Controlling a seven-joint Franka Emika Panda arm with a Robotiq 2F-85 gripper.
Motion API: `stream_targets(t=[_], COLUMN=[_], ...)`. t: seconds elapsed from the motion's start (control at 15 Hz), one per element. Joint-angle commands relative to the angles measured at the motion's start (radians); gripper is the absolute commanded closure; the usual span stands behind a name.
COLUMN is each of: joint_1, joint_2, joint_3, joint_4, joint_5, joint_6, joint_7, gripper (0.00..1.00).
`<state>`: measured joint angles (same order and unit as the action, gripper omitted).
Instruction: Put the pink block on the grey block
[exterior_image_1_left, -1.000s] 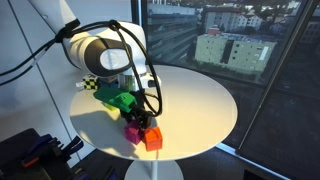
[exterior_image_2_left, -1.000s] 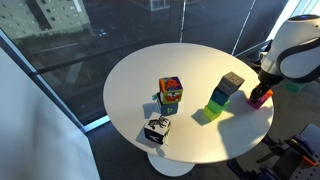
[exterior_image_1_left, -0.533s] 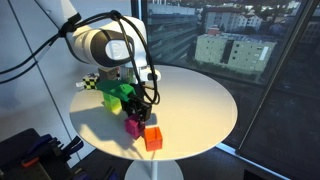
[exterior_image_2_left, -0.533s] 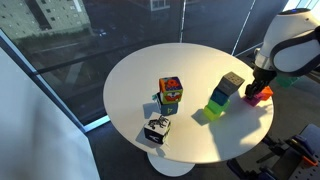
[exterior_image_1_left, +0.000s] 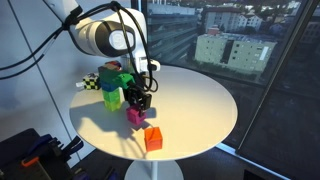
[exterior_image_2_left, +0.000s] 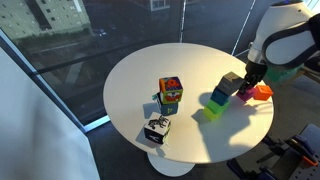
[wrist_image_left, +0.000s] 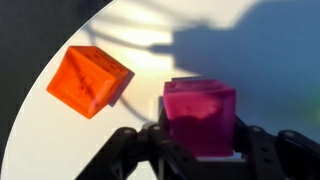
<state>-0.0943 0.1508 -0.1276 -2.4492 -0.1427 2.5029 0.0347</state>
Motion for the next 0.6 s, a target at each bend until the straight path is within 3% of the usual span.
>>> stream_targets(t=[0.0,0.53], joint_1=[0.012,0.036], joint_2=[-0.026,-0.100], joint_3=[0.012,0.043], joint_4=[0.035,0.076], joint_5=[0.024,0.071], joint_6=[-0.053,-0.168], joint_7=[0.042,0.082], gripper=[0.71,0.71])
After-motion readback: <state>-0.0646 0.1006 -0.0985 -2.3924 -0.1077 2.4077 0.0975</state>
